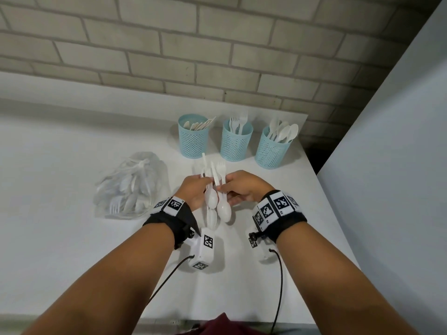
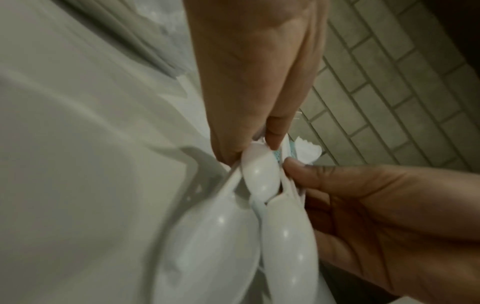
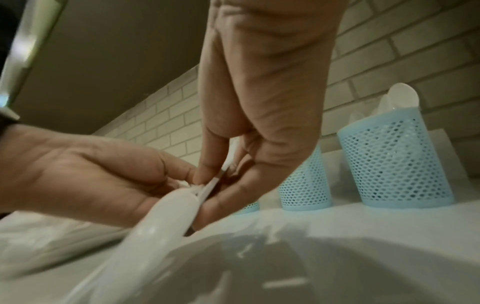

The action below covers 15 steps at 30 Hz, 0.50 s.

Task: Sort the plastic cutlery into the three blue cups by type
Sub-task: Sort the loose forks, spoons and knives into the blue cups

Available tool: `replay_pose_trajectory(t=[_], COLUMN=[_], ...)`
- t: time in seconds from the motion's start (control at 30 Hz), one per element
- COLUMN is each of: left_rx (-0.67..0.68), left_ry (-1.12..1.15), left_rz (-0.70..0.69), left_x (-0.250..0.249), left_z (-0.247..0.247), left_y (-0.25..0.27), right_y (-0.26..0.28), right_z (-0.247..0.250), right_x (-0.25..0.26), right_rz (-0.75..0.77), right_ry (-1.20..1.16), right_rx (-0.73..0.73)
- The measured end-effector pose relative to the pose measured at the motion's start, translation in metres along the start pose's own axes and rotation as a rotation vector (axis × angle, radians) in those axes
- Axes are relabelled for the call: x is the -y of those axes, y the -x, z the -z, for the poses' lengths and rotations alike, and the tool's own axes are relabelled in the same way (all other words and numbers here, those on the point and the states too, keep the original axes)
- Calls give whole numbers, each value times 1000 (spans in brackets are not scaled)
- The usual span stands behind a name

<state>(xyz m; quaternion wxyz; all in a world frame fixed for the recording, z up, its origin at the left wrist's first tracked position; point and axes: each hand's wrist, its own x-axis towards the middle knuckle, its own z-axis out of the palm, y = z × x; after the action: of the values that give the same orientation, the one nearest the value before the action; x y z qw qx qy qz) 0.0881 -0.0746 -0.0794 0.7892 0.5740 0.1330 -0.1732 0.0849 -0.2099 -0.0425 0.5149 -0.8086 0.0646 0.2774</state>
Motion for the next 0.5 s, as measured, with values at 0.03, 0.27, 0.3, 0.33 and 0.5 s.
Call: replay_pose_trajectory(t=[0.03, 0.27, 0.3, 0.33, 0.5], left_rx=[12, 49, 67, 83, 94], left_ry=[34, 253, 251, 234, 229], left_rz=[-5, 19, 12, 4, -19], left_x=[-1, 2, 2, 2, 1], left_z=[0, -4, -6, -8, -11], left_y=[1, -1, 0, 2, 0], right_y=[2, 1, 0, 0, -4], right_z=[-1, 0, -1, -1, 0], right_x=[1, -2, -3, -4, -5], right_rz=[20, 101, 112, 127, 176], right_ry=[-6, -61, -56, -53, -34], right_rx=[1, -140, -147, -148, -175])
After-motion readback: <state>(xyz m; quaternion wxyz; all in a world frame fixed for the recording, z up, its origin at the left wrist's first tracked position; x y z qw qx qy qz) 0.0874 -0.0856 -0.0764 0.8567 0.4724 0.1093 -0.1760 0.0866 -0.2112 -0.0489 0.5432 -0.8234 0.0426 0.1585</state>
